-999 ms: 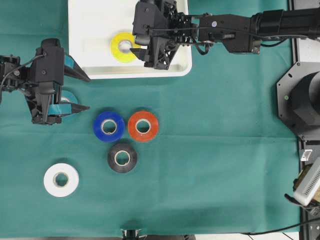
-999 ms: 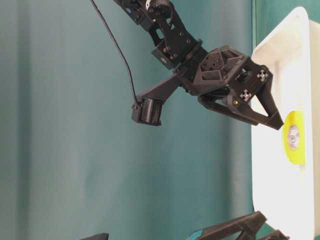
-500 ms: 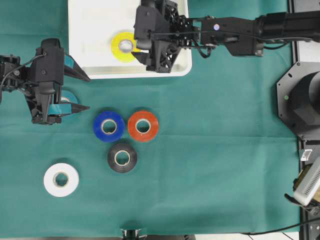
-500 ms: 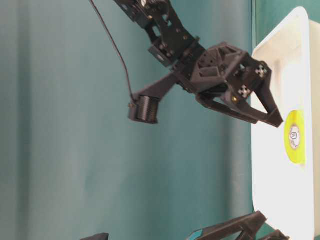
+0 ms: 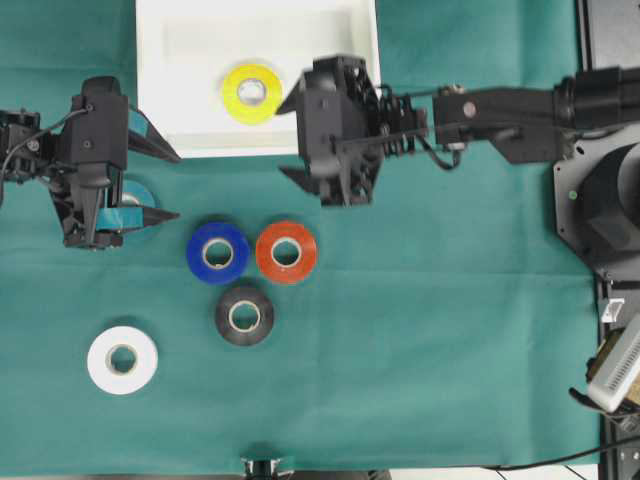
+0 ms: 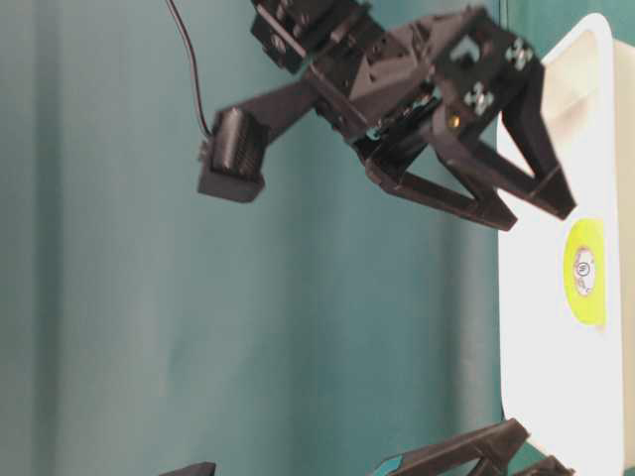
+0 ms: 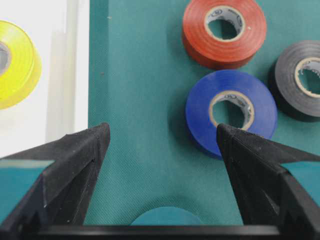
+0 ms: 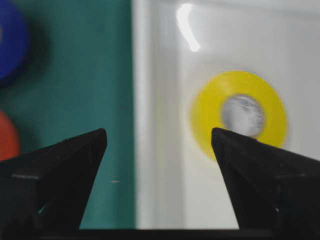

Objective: Put the tape alternately from left to right into the white case.
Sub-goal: 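Release the yellow roll and lift the right gripper out of the tray, then move the left gripper down toward the white tape roll, then lower the left gripper into the white roll's core and grip it, then carry the white roll with the left gripper into the white tray, then release the white roll and move the left gripper back over the teal roll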

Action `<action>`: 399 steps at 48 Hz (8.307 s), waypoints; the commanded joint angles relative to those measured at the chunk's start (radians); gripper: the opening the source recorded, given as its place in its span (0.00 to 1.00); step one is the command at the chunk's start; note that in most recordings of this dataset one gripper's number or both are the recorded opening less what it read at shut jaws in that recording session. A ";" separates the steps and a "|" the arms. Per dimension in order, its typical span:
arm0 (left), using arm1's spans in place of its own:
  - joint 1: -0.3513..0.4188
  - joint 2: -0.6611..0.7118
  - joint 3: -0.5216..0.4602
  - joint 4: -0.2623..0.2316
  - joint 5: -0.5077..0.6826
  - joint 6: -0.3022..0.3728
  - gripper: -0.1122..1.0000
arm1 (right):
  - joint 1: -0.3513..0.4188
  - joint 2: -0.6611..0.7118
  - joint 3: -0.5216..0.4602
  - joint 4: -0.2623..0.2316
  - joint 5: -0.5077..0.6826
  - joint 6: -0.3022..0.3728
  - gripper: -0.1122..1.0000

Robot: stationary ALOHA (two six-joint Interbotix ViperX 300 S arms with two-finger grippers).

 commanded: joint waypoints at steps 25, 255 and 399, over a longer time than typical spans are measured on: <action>0.000 -0.009 -0.012 -0.002 -0.008 -0.002 0.92 | 0.127 -0.081 0.086 0.000 -0.012 0.003 0.84; -0.264 0.143 -0.173 0.002 0.198 0.008 0.35 | 0.127 -0.081 0.089 0.000 -0.032 0.003 0.84; 0.494 0.382 -0.360 0.003 -0.074 0.207 0.99 | 0.127 -0.080 0.124 0.000 -0.098 0.003 0.84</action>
